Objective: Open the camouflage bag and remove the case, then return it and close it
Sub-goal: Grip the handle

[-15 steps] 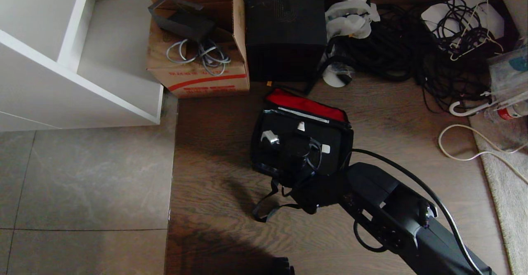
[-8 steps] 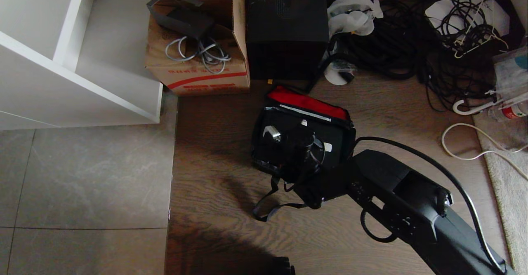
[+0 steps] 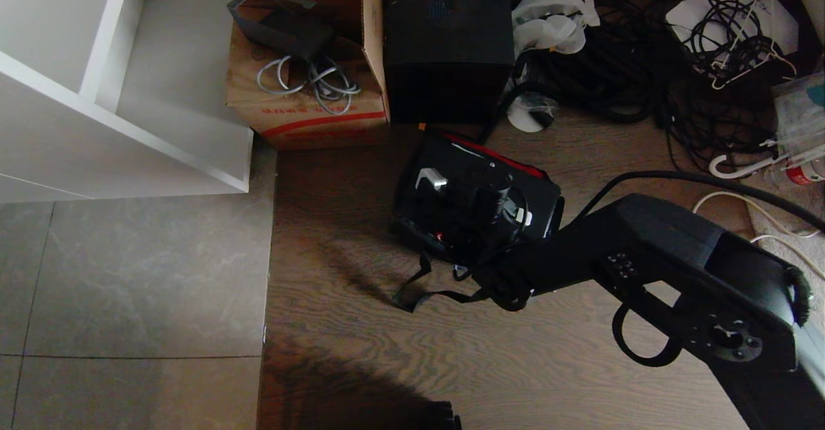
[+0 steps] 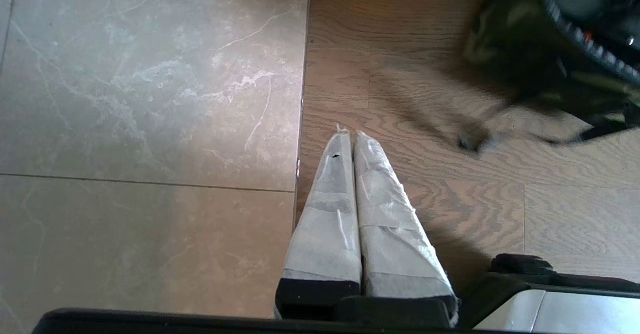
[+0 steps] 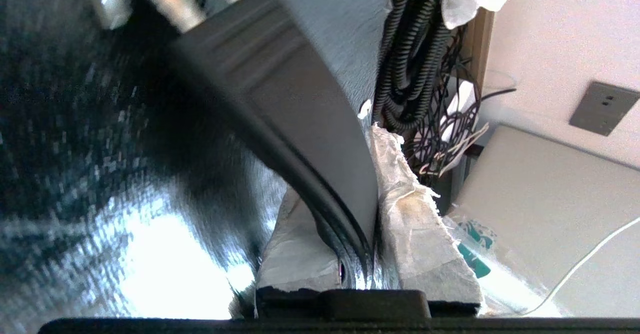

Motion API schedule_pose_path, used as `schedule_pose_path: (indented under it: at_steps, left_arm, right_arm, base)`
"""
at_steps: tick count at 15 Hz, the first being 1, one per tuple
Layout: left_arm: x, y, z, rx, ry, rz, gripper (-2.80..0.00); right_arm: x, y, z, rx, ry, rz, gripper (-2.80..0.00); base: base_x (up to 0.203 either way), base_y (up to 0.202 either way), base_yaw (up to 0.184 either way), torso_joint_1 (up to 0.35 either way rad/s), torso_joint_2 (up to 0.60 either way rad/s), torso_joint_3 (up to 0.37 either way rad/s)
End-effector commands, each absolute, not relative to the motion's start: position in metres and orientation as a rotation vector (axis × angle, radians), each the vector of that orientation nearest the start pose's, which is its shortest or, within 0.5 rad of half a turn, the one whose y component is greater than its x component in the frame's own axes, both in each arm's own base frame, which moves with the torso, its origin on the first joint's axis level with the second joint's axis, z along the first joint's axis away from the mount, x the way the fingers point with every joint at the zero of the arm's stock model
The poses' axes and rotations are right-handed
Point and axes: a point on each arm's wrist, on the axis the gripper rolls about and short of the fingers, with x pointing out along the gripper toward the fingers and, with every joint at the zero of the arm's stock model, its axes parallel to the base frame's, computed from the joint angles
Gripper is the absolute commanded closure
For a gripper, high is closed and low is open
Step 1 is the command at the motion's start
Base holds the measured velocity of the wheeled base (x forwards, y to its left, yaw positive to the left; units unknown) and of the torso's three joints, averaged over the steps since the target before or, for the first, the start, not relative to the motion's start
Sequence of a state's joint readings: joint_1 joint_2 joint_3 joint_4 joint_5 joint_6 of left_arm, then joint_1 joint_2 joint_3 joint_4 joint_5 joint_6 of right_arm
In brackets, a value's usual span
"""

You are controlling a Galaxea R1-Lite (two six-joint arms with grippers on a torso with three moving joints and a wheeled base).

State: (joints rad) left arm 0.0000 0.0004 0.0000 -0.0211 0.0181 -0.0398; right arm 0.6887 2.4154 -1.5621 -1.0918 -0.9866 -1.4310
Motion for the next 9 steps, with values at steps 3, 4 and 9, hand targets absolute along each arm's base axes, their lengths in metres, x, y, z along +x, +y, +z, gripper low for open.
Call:
schedule_pose_path:
  at_steps: [3,4,9]
  left_arm:
    - [-0.022,0.0,0.075,-0.04,-0.013,0.018,0.0]
    - [-0.022,0.0,0.075,-0.041,-0.013,0.018,0.0]
    - [-0.022,0.0,0.075,-0.041,-0.014,0.018,0.0]
  right_arm:
    - [0.367,0.282,0.191,-1.192,0.047,-0.383,0.0]
    - [0.364,0.282,0.193,-1.19,0.043,-0.379,0.0]
    - [0.361,0.284,0.182,-1.206,0.057,-0.36,0.0]
  base:
    - [0.0,0.0,0.0,0.0,0.0,0.0]
    - [0.0,0.0,0.0,0.0,0.0,0.0]
    - [0.0,0.0,0.0,0.0,0.0,0.0]
